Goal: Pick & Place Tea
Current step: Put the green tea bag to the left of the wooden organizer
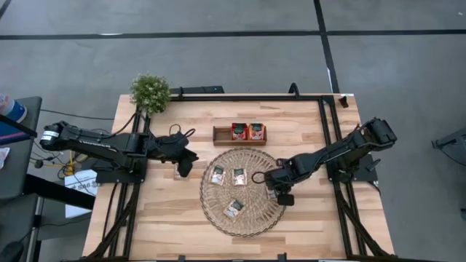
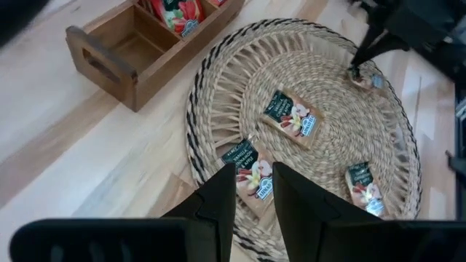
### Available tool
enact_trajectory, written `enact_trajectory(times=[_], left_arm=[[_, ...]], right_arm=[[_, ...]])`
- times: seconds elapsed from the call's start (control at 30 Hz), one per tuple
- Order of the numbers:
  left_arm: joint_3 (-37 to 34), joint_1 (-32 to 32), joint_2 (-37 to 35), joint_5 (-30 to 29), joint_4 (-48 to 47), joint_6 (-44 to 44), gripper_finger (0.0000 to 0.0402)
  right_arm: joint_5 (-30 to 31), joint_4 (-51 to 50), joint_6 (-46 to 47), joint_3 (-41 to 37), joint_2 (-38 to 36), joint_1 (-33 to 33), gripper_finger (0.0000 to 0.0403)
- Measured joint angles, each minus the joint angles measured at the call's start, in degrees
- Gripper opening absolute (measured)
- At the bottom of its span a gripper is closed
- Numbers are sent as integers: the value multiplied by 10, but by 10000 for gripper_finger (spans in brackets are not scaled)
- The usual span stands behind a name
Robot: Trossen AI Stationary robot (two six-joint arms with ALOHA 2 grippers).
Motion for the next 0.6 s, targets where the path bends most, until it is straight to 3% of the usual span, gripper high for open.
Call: enact_trajectory(times=[0.2, 0.6], left_arm=[[0, 0, 0, 5, 0, -30, 83], [0, 0, 0, 15, 0, -27, 83]], right_arm=[[28, -68, -33, 56, -1, 14, 2], [41, -53, -15, 45, 6, 14, 1]])
